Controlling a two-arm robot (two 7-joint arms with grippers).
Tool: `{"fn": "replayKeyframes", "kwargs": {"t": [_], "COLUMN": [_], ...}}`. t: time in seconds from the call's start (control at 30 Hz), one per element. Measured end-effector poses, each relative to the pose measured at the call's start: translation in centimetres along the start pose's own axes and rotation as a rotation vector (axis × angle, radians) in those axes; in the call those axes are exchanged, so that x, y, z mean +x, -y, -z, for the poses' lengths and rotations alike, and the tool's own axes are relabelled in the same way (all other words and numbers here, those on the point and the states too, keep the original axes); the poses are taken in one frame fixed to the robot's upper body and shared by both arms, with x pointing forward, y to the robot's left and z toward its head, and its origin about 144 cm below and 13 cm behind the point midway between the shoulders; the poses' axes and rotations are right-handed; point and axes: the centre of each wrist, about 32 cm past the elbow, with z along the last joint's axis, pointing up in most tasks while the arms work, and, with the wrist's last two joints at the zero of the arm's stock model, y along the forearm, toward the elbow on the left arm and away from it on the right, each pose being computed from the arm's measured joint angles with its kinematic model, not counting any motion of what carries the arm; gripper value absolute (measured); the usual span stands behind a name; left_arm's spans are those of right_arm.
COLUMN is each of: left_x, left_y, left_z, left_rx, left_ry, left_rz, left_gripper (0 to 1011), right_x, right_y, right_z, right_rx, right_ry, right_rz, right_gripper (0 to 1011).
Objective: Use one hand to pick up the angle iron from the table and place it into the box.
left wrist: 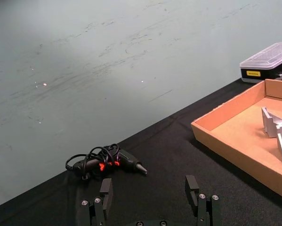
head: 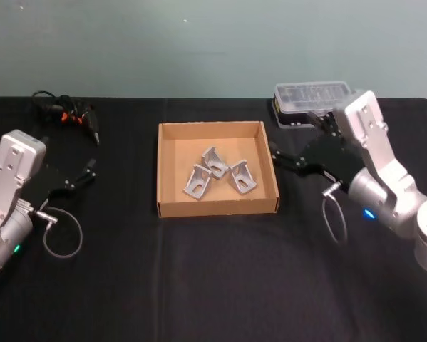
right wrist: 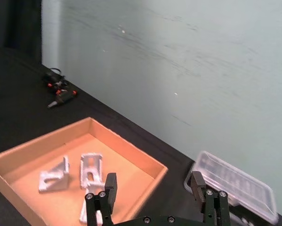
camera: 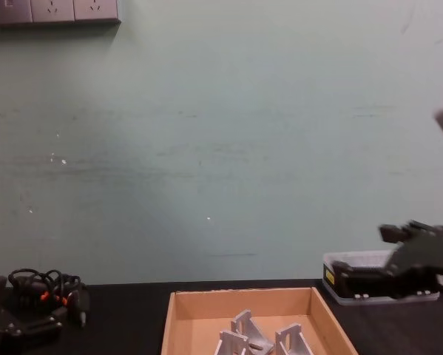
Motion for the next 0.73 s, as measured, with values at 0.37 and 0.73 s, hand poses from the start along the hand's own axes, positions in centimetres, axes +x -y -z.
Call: {"fn": "replayKeyframes", "kwargs": {"t": [0.37,0.73], "left_x": [0.0,0.0], "left_y": [0.0,0.0], "left_z": [0.0,0.0], "left_rx": [0.000,0.000], "left_ry": [0.000,0.000], "left_rz": [0.000,0.000], "left_gripper": [1012,1011], "right_x": [-0.6,-0.5], "right_y": [1.9,1.7], "right_z": [1.7,1.6], "right_rx": [-0.005,-0.005], "right_ry": [0.003,0.003], "right_rz": [0.062,0.057], "right_gripper": [1000,1000]}}
